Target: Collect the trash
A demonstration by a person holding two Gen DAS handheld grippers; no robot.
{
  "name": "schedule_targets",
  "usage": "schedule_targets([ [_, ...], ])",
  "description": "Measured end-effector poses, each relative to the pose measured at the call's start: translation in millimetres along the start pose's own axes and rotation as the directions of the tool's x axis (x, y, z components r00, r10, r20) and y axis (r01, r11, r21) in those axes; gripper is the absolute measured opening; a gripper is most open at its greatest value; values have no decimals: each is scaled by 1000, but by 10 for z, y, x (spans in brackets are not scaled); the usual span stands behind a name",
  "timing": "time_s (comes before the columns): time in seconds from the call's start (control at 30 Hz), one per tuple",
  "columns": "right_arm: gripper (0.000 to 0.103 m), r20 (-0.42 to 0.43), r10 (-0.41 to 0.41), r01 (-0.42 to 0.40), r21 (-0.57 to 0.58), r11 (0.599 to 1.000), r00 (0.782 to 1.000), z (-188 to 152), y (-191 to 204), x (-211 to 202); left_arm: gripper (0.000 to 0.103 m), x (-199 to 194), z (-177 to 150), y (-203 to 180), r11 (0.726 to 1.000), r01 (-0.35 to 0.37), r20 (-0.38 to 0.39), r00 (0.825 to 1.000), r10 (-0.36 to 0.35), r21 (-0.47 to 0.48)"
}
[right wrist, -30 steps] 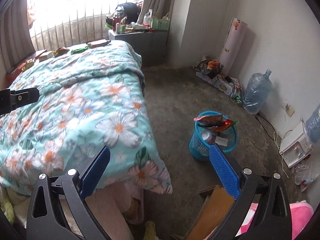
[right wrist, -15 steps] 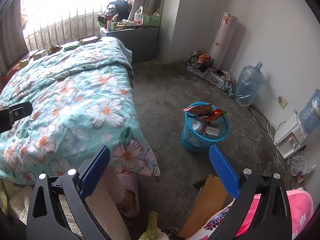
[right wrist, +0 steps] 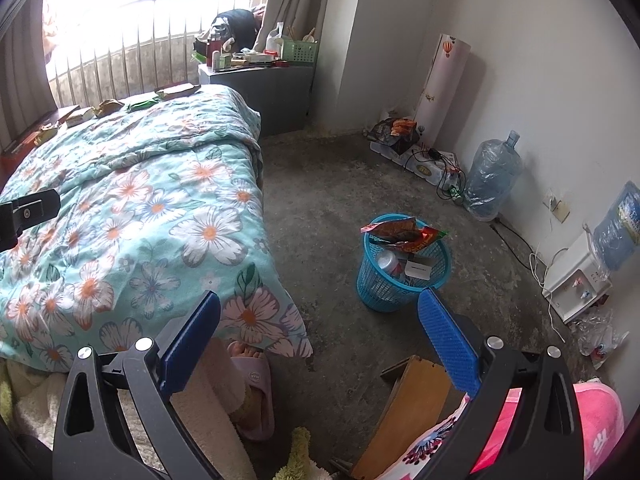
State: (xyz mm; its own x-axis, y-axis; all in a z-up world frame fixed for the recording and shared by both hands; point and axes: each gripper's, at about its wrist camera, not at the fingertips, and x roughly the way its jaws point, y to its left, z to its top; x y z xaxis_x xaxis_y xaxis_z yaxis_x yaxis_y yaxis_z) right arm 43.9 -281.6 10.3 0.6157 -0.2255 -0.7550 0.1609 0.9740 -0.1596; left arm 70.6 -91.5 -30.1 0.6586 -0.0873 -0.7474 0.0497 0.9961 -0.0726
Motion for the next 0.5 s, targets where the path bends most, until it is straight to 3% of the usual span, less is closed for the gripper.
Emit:
schedule_targets([
  [0.5,96,5,-2,2,-15,1000,1000,13,28,-35,94,-16,1,3,1000,1,0,1000,-1,-5],
])
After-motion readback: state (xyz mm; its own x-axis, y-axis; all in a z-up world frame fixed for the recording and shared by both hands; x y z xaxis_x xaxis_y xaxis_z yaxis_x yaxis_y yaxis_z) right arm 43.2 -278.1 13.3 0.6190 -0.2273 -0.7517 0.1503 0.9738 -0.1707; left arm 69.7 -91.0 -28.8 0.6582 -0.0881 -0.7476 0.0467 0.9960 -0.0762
